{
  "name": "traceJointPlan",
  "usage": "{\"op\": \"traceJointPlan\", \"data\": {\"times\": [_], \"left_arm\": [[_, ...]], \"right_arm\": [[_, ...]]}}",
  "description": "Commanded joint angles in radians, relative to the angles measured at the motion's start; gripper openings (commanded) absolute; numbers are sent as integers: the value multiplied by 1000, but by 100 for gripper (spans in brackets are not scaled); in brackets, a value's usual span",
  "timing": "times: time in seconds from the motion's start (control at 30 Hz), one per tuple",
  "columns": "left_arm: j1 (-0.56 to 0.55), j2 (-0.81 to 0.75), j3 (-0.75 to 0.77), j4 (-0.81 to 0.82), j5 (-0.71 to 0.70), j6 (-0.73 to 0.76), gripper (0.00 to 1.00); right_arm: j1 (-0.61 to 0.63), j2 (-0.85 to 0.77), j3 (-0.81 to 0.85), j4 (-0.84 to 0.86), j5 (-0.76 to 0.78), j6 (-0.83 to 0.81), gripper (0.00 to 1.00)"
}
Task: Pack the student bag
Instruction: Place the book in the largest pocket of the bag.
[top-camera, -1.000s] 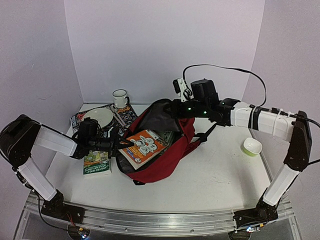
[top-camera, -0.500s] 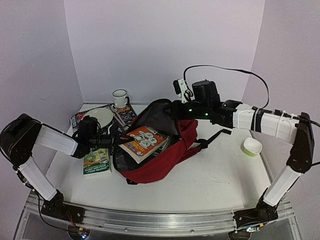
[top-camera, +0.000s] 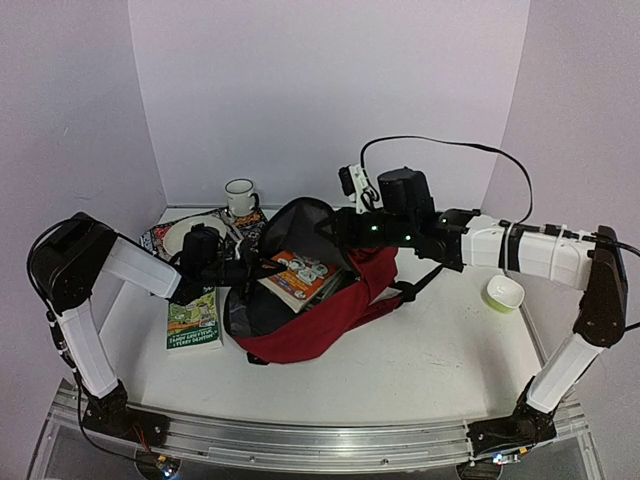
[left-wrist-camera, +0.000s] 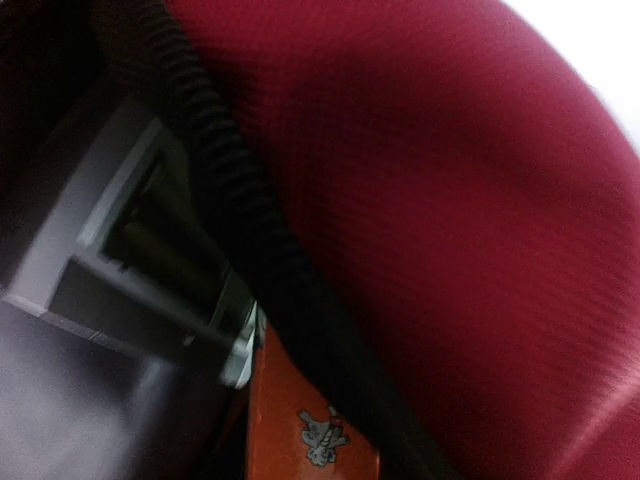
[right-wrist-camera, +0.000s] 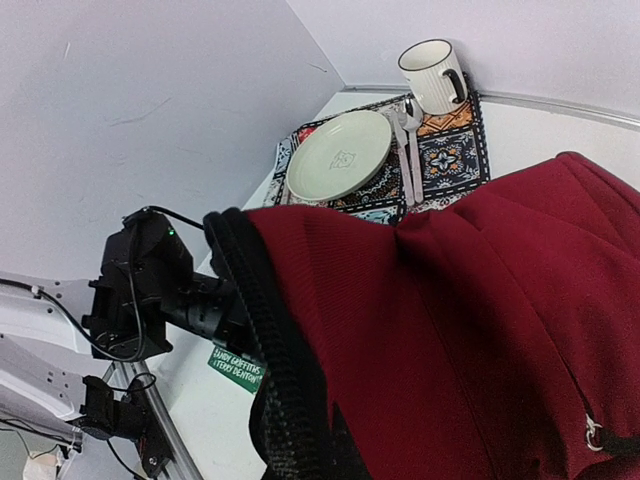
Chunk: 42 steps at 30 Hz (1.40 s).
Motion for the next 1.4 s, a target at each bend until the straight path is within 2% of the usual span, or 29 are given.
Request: {"op": "traceJointPlan", "data": {"times": [0.0, 0.27, 0.37, 0.53, 0.8, 0.93, 1.2, 1.37], "left_arm": [[-24, 61, 147, 131, -46, 37, 0], [-38, 203, 241, 126, -68, 107, 1], [-38, 261, 271, 98, -48, 146, 6], [-46, 268, 292, 12, -101, 259, 23], [-48, 241, 371, -174, -210, 486, 29], [-48, 242, 377, -209, -248, 559, 40], [-53, 99, 313, -299, -324, 671, 78], [-78, -4, 243, -359, -316, 727, 91]], "right_arm": [[28, -18, 21, 100, -38, 36, 0], [37, -4, 28, 98, -49, 44, 0], [36, -5, 25, 89, -46, 42, 0], [37, -4, 12, 72, -18, 33, 0], [36, 7, -2, 60, 5, 32, 0], [37, 6, -8, 48, 30, 23, 0], [29, -17, -30, -42, 211, -34, 0], [-8, 8, -12, -97, 290, -18, 0]]}}
